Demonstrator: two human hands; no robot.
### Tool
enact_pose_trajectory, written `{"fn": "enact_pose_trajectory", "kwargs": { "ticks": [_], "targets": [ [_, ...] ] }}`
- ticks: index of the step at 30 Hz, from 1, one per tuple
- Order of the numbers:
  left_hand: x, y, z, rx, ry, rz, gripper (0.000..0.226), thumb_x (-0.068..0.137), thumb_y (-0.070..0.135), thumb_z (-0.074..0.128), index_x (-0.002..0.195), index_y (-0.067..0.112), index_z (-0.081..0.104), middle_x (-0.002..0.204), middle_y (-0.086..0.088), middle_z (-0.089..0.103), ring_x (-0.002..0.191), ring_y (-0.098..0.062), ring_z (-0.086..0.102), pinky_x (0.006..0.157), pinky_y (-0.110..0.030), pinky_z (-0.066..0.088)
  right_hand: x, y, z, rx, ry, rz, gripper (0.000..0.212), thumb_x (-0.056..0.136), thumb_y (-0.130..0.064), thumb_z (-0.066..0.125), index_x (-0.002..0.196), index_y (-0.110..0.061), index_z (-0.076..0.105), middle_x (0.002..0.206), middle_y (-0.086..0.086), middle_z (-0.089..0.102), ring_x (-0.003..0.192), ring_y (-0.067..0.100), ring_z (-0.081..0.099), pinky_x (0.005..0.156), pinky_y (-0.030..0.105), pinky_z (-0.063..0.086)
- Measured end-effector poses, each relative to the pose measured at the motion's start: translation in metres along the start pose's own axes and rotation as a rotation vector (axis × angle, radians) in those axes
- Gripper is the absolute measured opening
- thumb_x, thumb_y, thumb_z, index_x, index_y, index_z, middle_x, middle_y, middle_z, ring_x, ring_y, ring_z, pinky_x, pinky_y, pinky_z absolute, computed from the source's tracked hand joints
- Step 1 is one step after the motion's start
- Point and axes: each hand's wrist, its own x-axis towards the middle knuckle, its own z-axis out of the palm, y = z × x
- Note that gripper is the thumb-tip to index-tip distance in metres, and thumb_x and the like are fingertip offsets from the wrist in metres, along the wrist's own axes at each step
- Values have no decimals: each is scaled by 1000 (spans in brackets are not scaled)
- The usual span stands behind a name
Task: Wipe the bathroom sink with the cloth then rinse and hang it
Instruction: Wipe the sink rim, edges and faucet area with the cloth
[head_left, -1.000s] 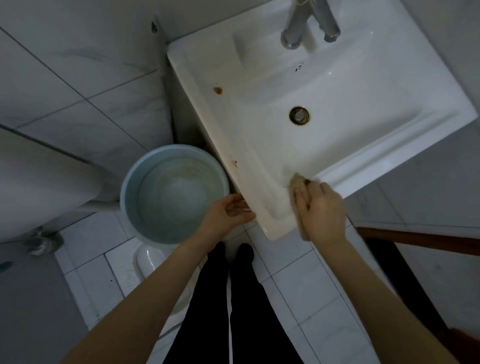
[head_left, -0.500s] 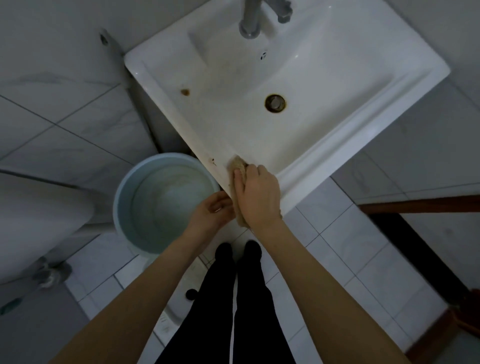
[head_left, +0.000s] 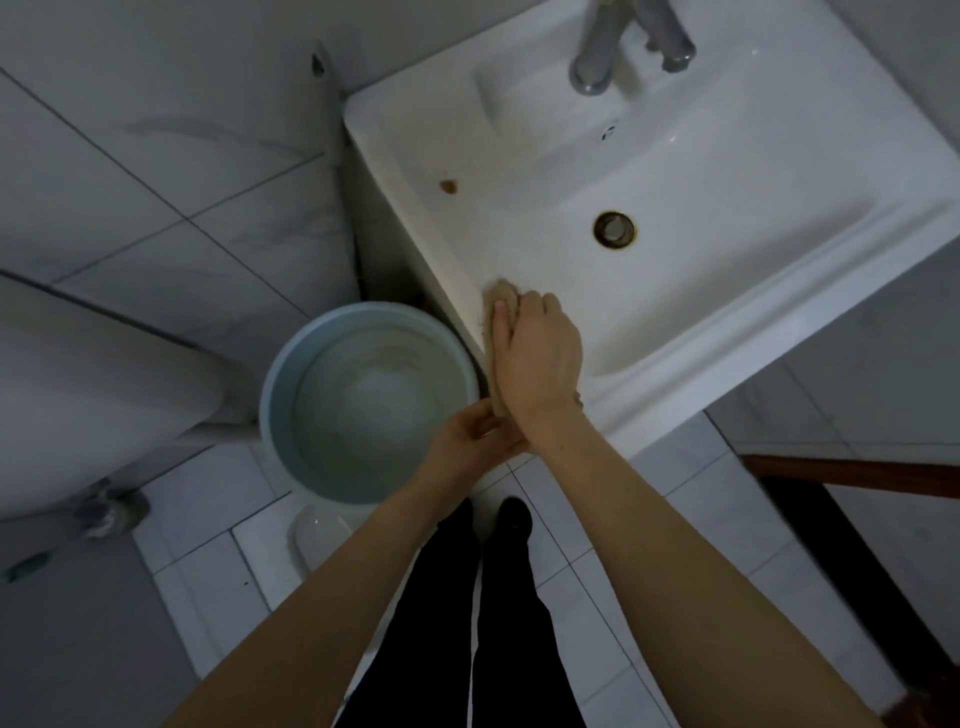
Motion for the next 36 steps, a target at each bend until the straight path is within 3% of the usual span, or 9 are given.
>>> {"fn": "enact_pose_trajectory", "kwargs": {
  "ticks": [4, 8, 12, 19, 24, 27, 29, 32, 36],
  "targets": [
    [-3, 0, 0, 97, 8, 33, 30, 82, 10, 71, 111, 6, 66, 111, -12, 71, 107, -23, 66, 93, -30, 53, 0, 3, -4, 64, -82, 8, 34, 101, -35, 43, 92, -5, 58, 86, 11, 59, 68, 23, 54, 58, 30, 37],
    [-2, 2, 2, 66, 20, 14, 46, 78, 2, 74, 122, 6, 60, 116, -14, 67, 106, -27, 65, 86, -25, 55, -33, 26, -23, 53, -137, 13, 35, 100, -40, 43, 97, -8, 56, 87, 7, 57, 70, 22, 55, 59, 29, 40],
    [-1, 1, 2, 71, 43, 42, 42, 79, 0, 73, 119, 2, 62, 107, -10, 69, 90, -14, 67, 75, -14, 53, -7, 12, -11, 81, -146, 56, 33, 100, -36, 44, 93, -6, 56, 89, 9, 57, 74, 26, 57, 62, 29, 38],
    [-3, 1, 4, 45, 51, 52, 40, 79, 0, 72, 117, 1, 62, 110, -16, 68, 92, -14, 65, 73, -10, 49, 34, -2, 4, 153, -232, 66, 34, 100, -41, 41, 90, -10, 51, 91, 9, 58, 78, 25, 57, 66, 33, 42],
    [-3, 2, 8, 49, 42, 60, 43, 72, 4, 80, 113, 5, 65, 101, -8, 71, 91, -12, 68, 74, -13, 51, -7, 29, -21, 111, -282, 76, 29, 100, -41, 43, 84, -16, 45, 82, 2, 52, 68, 17, 51, 62, 28, 35],
    [-2, -1, 9, 60, 48, 74, 36, 71, 1, 80, 103, 10, 67, 91, 0, 72, 83, -7, 70, 72, -16, 52, -5, 18, -12, 85, -204, 107, 31, 100, -39, 43, 85, -12, 48, 84, 6, 55, 69, 19, 53, 61, 31, 39],
    [0, -3, 8, 62, 56, 84, 31, 70, 0, 80, 97, 10, 68, 87, 0, 73, 83, -10, 71, 72, -20, 54, 17, -4, 5, 87, -141, 113, 34, 101, -38, 41, 90, -8, 53, 90, 9, 58, 73, 22, 55, 62, 32, 40],
    [2, -1, 7, 49, 50, 77, 38, 69, 1, 81, 103, 11, 68, 93, -7, 73, 88, -19, 71, 78, -27, 57, 57, -32, 23, 108, -148, 108, 37, 101, -38, 39, 95, -6, 55, 96, 10, 58, 80, 23, 58, 65, 33, 41],
    [2, 3, 6, 100, 62, 43, 39, 71, 4, 80, 107, 7, 66, 97, -10, 72, 89, -18, 71, 78, -23, 56, 51, -24, 15, 154, -182, 71, 37, 100, -41, 41, 96, -6, 54, 95, 10, 58, 79, 26, 58, 66, 36, 45]
  ]
}}
